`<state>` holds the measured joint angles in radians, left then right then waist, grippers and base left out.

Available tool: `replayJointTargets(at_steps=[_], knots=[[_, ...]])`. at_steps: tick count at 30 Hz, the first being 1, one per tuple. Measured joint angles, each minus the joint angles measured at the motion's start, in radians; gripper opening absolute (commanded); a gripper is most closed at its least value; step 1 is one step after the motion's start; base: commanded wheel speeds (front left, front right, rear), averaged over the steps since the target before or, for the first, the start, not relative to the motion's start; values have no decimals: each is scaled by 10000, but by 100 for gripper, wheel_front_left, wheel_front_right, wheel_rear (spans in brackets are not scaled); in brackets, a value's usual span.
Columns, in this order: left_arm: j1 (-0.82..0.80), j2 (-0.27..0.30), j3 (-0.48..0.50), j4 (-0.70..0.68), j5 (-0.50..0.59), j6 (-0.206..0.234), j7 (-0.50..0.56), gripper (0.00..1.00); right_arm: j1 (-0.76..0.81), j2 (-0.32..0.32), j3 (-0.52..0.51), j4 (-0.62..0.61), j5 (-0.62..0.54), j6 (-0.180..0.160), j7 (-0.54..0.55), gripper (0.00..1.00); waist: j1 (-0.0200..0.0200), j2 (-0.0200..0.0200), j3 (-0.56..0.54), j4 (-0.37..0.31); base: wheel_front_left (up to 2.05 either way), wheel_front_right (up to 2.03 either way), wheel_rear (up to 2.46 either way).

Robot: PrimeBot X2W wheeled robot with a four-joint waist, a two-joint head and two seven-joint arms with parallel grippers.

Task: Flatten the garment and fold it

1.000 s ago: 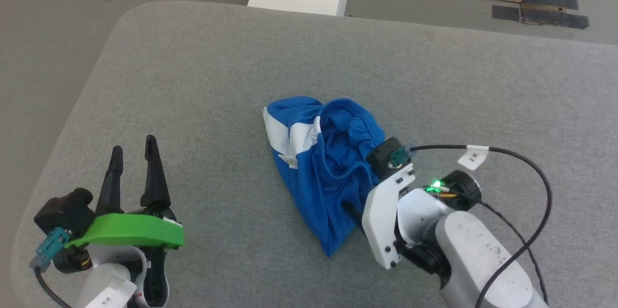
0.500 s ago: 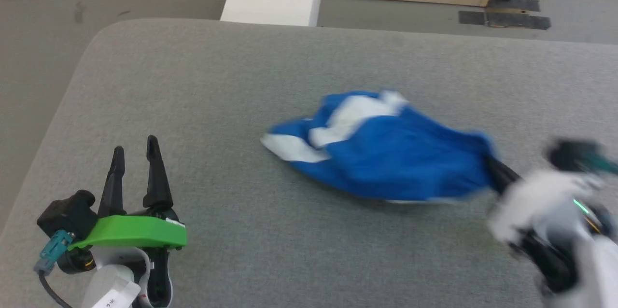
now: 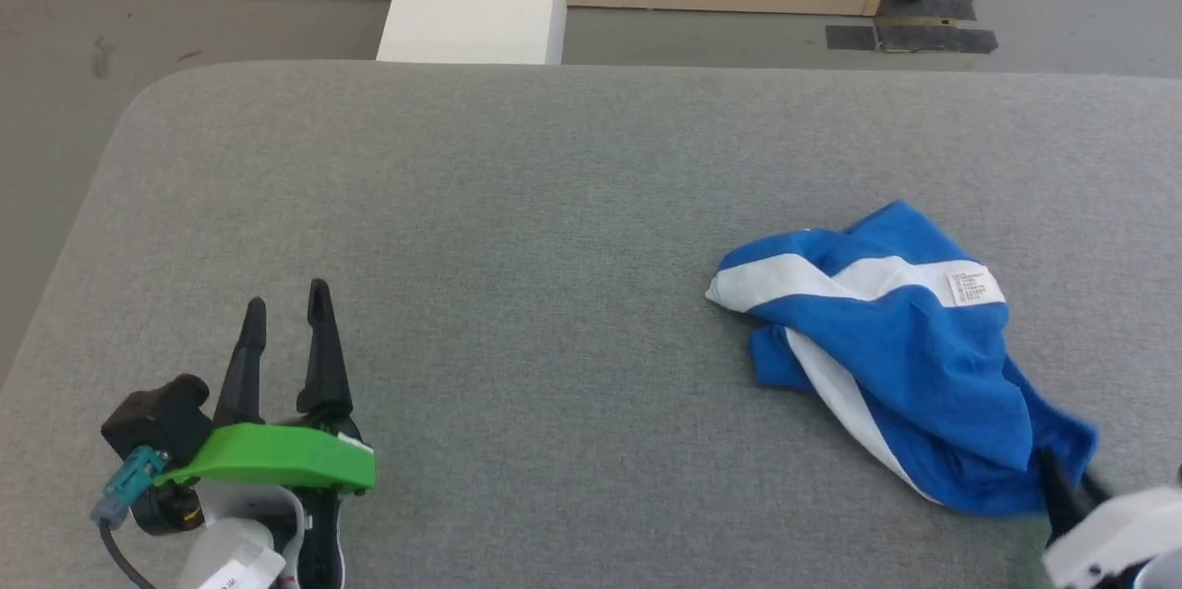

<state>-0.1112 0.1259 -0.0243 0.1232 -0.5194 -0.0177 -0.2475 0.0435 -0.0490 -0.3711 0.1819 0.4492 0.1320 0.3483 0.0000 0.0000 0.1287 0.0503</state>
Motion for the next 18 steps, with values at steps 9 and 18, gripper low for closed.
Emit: replayJointTargets(at_steps=[9,18], knots=[[-382,-148,-1049,-44,-270,-353,1404,100,-779,-15,-752,-1281,-702,2,-1916,100,0,0,-57,-452,0,0,0],[-3017,-600,-4172,1175,-834,-905,6171,100,-896,-12,-303,-1486,-504,0,-1822,100,0,0,298,-1261,0,0,0]])
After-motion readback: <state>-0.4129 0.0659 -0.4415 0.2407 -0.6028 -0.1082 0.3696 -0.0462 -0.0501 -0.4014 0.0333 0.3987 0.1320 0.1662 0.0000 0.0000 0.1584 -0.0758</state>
